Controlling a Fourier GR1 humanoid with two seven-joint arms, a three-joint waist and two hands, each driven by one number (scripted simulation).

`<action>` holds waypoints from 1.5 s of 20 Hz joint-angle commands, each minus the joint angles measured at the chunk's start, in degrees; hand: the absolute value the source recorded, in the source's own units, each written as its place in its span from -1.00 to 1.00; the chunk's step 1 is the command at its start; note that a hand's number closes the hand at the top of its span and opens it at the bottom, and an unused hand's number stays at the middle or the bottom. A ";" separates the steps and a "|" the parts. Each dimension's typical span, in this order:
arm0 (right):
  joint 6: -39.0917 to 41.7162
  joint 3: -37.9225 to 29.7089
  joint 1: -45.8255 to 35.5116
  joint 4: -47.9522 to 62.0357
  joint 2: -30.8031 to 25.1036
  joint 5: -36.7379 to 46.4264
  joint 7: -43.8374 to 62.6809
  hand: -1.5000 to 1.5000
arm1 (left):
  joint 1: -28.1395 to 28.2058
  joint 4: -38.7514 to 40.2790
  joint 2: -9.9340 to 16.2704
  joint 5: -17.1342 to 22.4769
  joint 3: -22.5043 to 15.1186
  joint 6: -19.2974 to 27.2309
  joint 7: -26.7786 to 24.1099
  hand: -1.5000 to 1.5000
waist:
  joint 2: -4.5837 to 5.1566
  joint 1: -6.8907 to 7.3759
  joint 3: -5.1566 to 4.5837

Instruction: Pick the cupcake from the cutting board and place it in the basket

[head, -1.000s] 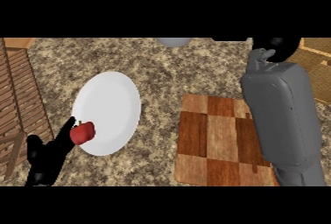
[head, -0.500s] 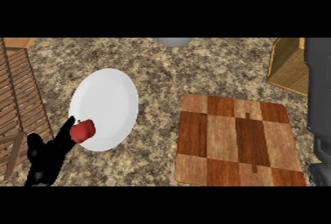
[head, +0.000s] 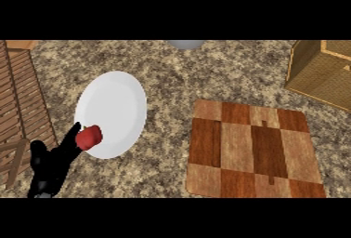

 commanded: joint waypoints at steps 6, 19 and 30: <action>-3.41 -5.49 0.33 12.80 -5.99 -4.97 -11.32 1.00 | -0.34 5.96 -1.62 -1.20 -0.95 0.22 2.59 0.00 | 0.71 -0.07 -0.76; -13.53 -15.08 3.62 26.38 -6.44 -15.45 -27.19 1.00 | 0.64 5.02 -1.05 -1.16 -0.64 -1.51 2.33 0.00 | 0.83 0.56 -0.72; -14.01 -9.82 9.86 34.57 -12.93 -7.45 -30.00 -1.00 | 1.11 4.05 -1.01 -0.58 0.18 -1.99 2.51 0.00 | 0.79 0.30 -0.73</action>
